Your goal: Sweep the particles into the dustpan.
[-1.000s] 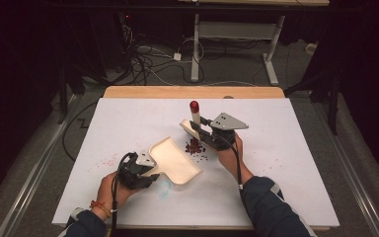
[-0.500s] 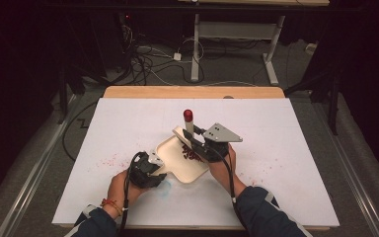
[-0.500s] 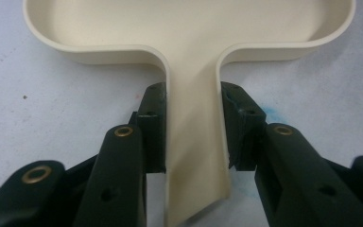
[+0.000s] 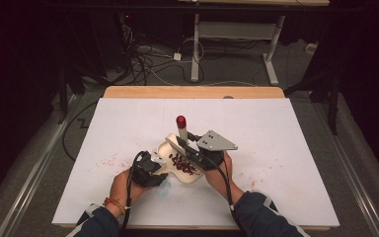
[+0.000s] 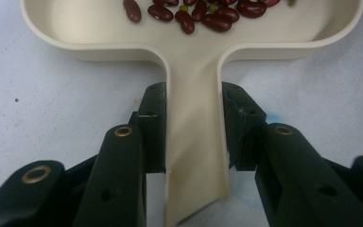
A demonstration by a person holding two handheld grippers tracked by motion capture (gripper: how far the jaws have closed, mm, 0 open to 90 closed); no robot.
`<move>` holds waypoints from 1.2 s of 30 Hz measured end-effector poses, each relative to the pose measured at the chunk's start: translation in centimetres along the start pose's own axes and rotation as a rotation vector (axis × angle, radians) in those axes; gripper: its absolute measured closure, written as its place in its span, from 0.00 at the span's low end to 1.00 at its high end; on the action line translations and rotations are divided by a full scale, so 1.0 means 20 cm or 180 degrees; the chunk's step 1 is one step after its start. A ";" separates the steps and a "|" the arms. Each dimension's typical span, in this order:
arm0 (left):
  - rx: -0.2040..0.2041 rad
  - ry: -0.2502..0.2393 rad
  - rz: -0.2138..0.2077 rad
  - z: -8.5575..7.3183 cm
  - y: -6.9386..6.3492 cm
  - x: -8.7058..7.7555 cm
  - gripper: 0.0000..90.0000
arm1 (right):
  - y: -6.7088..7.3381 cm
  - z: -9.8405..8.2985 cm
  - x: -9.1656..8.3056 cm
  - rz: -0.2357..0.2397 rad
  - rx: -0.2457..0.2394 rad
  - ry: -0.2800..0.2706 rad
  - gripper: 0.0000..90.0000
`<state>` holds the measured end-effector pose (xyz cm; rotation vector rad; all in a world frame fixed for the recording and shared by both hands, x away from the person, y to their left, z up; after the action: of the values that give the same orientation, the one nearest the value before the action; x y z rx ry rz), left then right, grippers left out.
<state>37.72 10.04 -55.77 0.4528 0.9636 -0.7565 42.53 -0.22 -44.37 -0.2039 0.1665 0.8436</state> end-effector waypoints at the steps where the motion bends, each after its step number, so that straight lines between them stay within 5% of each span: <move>1: 0.0005 -0.0002 -0.0003 0.00 0.00 0.00 0.70 | -0.01 0.00 0.00 -0.0007 0.0010 -0.0004 0.78; 11: 0.0040 -0.0014 -0.0039 -0.01 0.02 -0.01 0.70 | -0.07 0.10 -0.07 0.0003 -0.0034 -0.0131 0.78; 18: 0.0028 -0.0017 -0.0063 -0.03 0.03 -0.02 0.70 | -0.20 0.15 -0.17 -0.0070 0.0057 -0.0198 0.78; 29: 0.0046 -0.0029 -0.0084 -0.06 0.05 -0.05 0.70 | -0.42 0.03 -0.21 -0.0396 0.0082 -0.0056 0.78; 36: 0.0059 -0.0022 -0.0128 -0.06 0.05 -0.05 0.70 | -0.49 -0.02 -0.14 -0.0538 0.0047 -0.0179 0.78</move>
<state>37.51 11.94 -55.63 0.4478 0.9624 -0.8035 48.00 -8.72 -42.94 -0.1776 0.1013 0.6791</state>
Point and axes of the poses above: each handheld gripper's, and its own axes: x roughly forward along the jaws, z roughly out of its top, y roughly to its left, the point moved 10 cm from there along x, roughly forward along the jaws, and after that the axes turned 1 degree about z, right-handed, at the moved point
